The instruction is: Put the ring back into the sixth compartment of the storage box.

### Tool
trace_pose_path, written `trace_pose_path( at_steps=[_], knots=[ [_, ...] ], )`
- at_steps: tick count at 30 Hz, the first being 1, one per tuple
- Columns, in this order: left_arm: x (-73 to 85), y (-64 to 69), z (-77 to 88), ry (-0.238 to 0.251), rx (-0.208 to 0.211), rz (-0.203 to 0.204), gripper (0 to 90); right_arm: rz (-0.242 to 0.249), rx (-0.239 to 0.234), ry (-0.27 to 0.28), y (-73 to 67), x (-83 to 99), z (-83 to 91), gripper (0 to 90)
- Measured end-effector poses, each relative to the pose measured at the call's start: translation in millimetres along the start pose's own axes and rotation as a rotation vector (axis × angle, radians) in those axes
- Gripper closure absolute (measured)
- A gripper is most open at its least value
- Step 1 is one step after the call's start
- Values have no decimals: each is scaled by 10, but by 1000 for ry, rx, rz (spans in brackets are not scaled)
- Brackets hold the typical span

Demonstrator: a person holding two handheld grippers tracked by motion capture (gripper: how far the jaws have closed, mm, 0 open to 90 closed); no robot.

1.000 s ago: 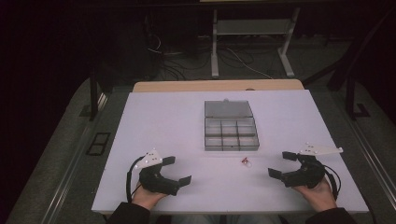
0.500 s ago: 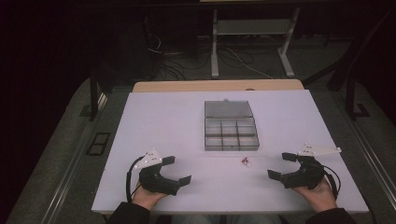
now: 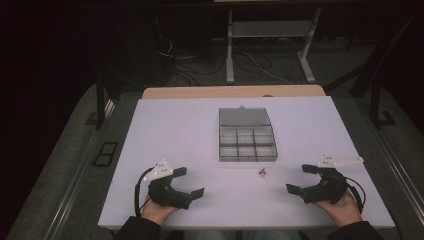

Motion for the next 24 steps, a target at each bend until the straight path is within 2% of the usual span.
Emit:
trace_pose_path(
  at_steps=[11, 19, 24],
  knots=[
    [0, 4, 1, 1, 3, 0, 0, 32, -22, -47, -52, -98, -70, 8],
    [1, 8, 0, -1, 5, 1, 0, 33, -37, -93, -85, -153, -142, 8],
    [1, 7, 1, -2, 4, 0, 0, 56, -48, -107, -114, -202, -211, 8]
  ],
)
Point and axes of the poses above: each handheld gripper's, and its own axes: z roughly backward along the jaws, x roughly out of its underside, y roughly to its right, the point moved 4 cm from there along -z, roughly forward along the jaws, and after that the axes turned 3 degrees about y, right-handed, at the moved point
